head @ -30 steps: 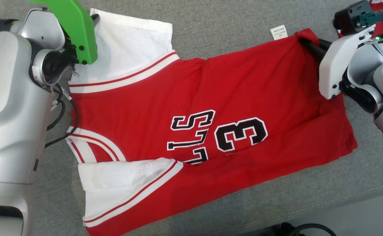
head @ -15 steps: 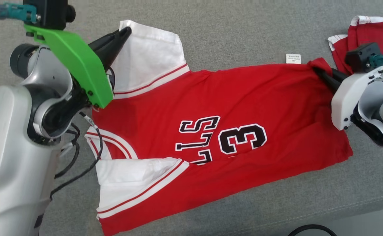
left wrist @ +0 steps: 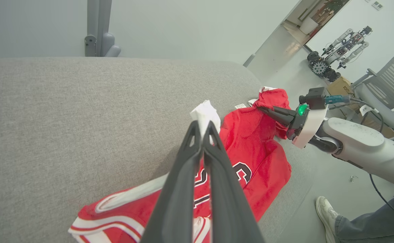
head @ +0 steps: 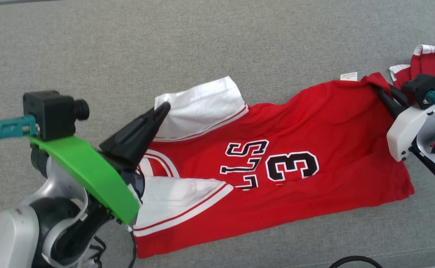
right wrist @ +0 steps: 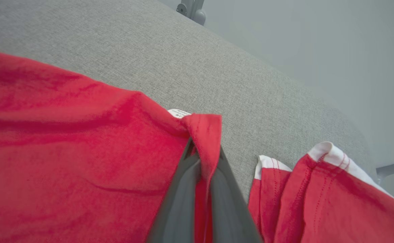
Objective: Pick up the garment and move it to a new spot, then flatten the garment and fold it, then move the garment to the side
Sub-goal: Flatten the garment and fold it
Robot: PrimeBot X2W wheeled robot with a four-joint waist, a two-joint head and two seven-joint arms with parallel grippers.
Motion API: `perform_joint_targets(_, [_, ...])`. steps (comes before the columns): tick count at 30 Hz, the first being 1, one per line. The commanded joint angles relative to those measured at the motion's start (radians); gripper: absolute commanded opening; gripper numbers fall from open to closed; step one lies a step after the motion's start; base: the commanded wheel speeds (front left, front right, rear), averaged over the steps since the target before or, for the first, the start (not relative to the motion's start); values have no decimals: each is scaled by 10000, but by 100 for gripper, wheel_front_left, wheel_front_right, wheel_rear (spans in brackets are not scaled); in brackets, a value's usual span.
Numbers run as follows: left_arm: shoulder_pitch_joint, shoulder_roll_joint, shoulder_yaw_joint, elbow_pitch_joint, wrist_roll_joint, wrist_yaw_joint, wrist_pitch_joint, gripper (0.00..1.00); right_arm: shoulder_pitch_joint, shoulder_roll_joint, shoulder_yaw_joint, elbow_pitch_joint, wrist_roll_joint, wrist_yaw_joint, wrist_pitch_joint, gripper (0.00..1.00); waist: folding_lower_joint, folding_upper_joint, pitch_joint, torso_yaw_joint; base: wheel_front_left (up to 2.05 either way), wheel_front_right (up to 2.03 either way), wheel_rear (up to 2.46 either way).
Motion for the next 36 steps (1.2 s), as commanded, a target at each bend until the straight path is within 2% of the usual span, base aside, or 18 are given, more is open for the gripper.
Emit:
perform_joint_targets(1, [339, 19, 13, -151, -16, 69, -116, 0, 206, 15, -27, 78, -141, -20, -103, 0, 1, 0, -120, 113, 0, 0, 0])
perform_joint_targets(8, [2570, -193, -387, -628, 686, 346, -1093, 0, 644, -67, -509, 208, -920, -20, -830, 0, 1, 0, -243, 147, 0, 0, 0])
perform_joint_targets(13, [3931, -748, -740, -550, 516, 453, -1889, 0, 1385, -73, -792, -1, -1319, -20, -1042, 0, 1, 0, -408, 141, 0, 0, 0])
perform_joint_targets(16, [4431, -1303, -955, -685, 329, 499, -2369, 0, 1804, -124, -972, -128, -1413, -20, -1100, 0, 1, 0, -513, 185, 0, 0, 0])
perform_joint_targets(19, [4793, -1495, -1080, -597, 395, 562, -2648, 0, 2173, -186, -1094, -291, -1441, -20, -1054, 0, 1, 0, -641, 274, 0, 0, 0])
perform_joint_targets(23, [5187, -1597, -1156, -380, 441, 631, -2913, 0, 2562, -351, -1317, -591, -1430, -20, -948, 0, 1, 0, -762, 426, 0, 0, 0])
perform_joint_targets(27, [5390, -1556, -1198, -222, 320, 511, -2944, 0, 2787, -555, -1524, -978, -1444, -20, -775, 0, 1, 0, -786, 506, 0, 0, 0])
perform_joint_targets(30, [5577, -1725, -1383, -297, -24, 414, -2836, 0, 2876, -651, -1575, -1232, -1531, -20, -653, 0, 1, 0, -785, 533, 0, 0, 0])
perform_joint_targets(36, [5840, -1714, -1373, -216, -172, 412, -2902, 0, 3063, -857, -1519, -1692, -1516, -20, -571, 0, 1, 0, -751, 535, 0, 0, 0])
